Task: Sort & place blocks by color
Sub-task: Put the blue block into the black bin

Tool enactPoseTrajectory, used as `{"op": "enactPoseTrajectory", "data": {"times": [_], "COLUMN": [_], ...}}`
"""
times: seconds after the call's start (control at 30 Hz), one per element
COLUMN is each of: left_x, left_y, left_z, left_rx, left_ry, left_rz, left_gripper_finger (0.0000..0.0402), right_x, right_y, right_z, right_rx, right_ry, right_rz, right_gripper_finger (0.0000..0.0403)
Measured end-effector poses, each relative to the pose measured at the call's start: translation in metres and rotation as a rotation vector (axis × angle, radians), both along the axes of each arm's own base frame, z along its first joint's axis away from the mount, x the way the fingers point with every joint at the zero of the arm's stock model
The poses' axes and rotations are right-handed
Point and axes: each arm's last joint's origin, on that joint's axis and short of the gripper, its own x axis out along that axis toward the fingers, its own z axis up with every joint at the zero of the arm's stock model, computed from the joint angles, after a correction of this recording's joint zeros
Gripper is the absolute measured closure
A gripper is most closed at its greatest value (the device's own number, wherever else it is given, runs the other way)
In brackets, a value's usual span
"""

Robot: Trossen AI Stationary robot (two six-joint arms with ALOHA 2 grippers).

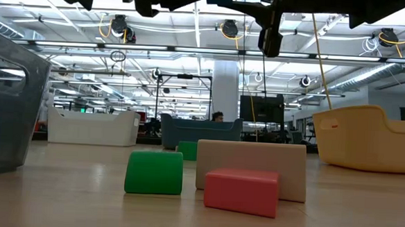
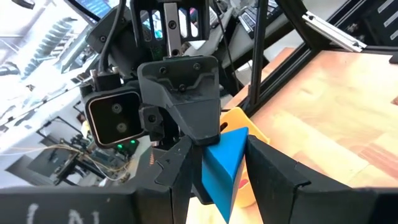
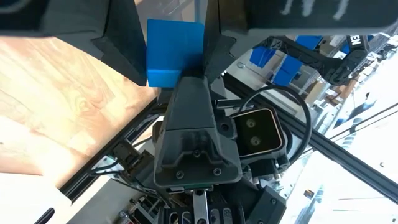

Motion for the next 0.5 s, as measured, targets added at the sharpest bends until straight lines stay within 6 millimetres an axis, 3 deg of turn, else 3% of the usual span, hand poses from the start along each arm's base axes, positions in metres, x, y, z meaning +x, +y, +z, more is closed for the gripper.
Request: {"op": "enactPoseTrajectory", "data": {"times": [0.27,0.5], "left_x": [0.000,-0.009], "left_y": [0.002,0.005], "left_z": [0.001,0.017], "left_rx": [-0.012,-0.224], "left_ry": [-0.010,-0.036], "left_rz": [0.093,0.199], "left_gripper_finger": [0.0261,0.0261], "right_x": [0.000,0.000], "right_y": [-0.001,-0.004], "right_z": [0.001,0.007], "right_rx": [-0.019,-0.155], "right_ry": [-0.008,-0.053], "right_rz": [-0.013,-0.004], "right_gripper_finger": [0.0292,0.0293]}}
